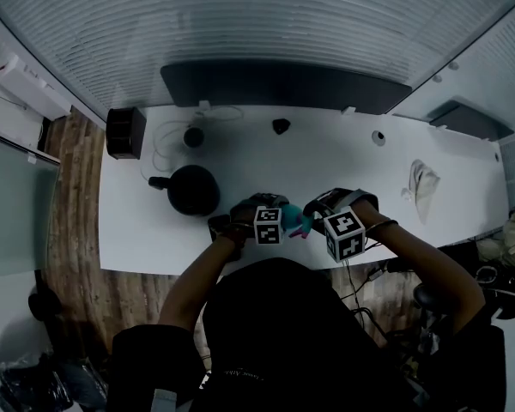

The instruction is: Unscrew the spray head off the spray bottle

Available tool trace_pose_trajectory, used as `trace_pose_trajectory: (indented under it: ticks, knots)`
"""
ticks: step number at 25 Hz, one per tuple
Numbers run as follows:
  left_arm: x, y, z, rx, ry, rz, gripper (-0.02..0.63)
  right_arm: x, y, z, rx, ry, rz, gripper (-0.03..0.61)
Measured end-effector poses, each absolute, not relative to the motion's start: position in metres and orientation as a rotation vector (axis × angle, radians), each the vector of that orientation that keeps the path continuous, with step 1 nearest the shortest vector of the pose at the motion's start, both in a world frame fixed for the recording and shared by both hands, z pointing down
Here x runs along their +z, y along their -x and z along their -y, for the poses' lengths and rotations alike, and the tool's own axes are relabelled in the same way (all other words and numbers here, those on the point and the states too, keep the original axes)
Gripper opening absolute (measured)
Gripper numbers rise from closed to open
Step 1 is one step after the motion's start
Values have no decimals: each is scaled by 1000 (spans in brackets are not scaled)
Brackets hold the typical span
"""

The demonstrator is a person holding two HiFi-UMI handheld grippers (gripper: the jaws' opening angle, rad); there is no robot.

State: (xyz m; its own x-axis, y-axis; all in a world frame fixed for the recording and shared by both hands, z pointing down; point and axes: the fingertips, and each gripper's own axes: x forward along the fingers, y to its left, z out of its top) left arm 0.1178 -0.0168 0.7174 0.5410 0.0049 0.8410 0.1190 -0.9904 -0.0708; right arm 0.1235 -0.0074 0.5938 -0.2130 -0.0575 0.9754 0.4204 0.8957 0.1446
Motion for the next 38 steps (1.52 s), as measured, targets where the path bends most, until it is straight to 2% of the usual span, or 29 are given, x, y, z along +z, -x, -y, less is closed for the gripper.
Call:
trace_pose_trajectory:
  ticks: [11, 15, 20, 22, 24, 27, 30, 32, 35, 37, 38]
  knots:
    - [719, -117, 19, -1559, 2628, 0, 370, 597, -132, 9, -207, 154, 1782, 101]
    - [719, -118, 11, -1565, 2645, 96, 370, 594, -131, 7, -161, 171, 1781, 103]
    - [714, -112, 5, -1492, 2676, 261, 370, 590, -135, 4, -521, 338, 1685, 86]
    - [708, -110, 13, -1464, 2691, 204, 371, 583, -130, 10, -811, 377, 1638, 86]
    - [701, -111, 27, -1442, 2697, 61, 371, 580, -125, 20, -933, 308, 1651, 86]
    - [691, -110, 49, -1426, 2655, -158, 372, 571, -126, 32, -607, 124, 1815, 91]
    - [687, -109, 62, -1439, 2589, -294, 373, 566, -128, 41, -264, -62, 1929, 177]
    - [689, -112, 61, -1427, 2602, -290, 373, 566, -131, 43, -314, -83, 1900, 179]
    - [696, -114, 47, -1389, 2710, -170, 374, 571, -147, 43, -561, -13, 1766, 178]
    - [699, -107, 46, -1398, 2718, -176, 374, 572, -157, 43, -480, -59, 1801, 179]
    - [699, -102, 50, -1410, 2690, -225, 374, 570, -159, 45, -297, -139, 1887, 178]
